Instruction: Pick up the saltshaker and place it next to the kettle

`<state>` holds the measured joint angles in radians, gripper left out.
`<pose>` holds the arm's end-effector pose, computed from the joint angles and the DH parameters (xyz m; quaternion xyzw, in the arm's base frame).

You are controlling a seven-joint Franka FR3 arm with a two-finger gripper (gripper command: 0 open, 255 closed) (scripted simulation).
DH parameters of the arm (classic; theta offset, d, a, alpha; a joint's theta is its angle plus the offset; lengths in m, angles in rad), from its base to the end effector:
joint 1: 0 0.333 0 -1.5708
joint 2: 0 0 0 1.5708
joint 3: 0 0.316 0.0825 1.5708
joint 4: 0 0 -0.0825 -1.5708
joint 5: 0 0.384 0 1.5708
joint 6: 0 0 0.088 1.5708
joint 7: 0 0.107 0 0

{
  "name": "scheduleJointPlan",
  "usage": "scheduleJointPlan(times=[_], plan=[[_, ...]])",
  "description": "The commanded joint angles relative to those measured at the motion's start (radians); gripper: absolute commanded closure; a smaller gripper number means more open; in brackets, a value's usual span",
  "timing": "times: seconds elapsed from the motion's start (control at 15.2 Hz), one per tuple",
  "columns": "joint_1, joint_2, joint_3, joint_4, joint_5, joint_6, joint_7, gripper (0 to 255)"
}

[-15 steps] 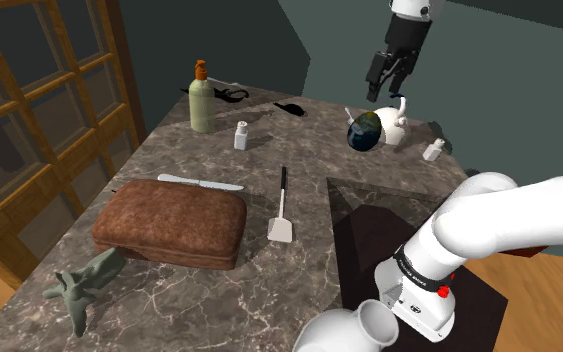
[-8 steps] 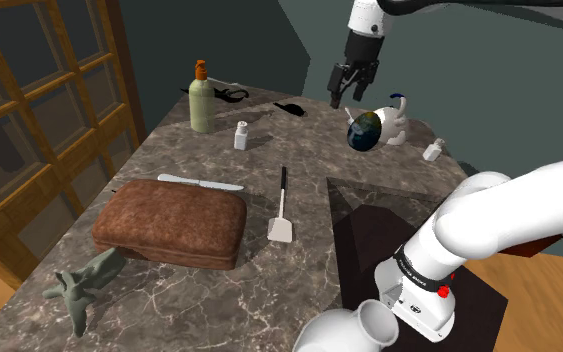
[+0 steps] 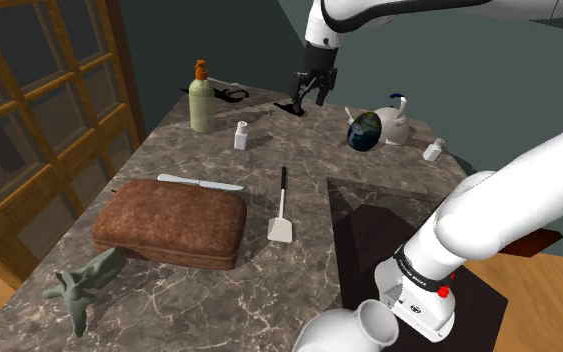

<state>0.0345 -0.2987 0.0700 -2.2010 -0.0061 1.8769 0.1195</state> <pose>0.4585 0.0497 0.5028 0.9998 -0.0082 -0.0115 0.0145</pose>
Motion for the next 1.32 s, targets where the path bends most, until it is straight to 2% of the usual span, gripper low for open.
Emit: scheduleJointPlan(times=[0.0,0.46,0.92,1.25], plan=[[0.004,0.077,0.008,0.040,0.003,0.041,0.009,0],[0.025,0.327,0.035,0.211,0.005,0.135,0.045,0],[0.052,0.577,0.051,0.438,-0.007,0.171,0.077,0],[0.053,0.601,0.050,0.403,-0.011,0.230,0.079,0]])
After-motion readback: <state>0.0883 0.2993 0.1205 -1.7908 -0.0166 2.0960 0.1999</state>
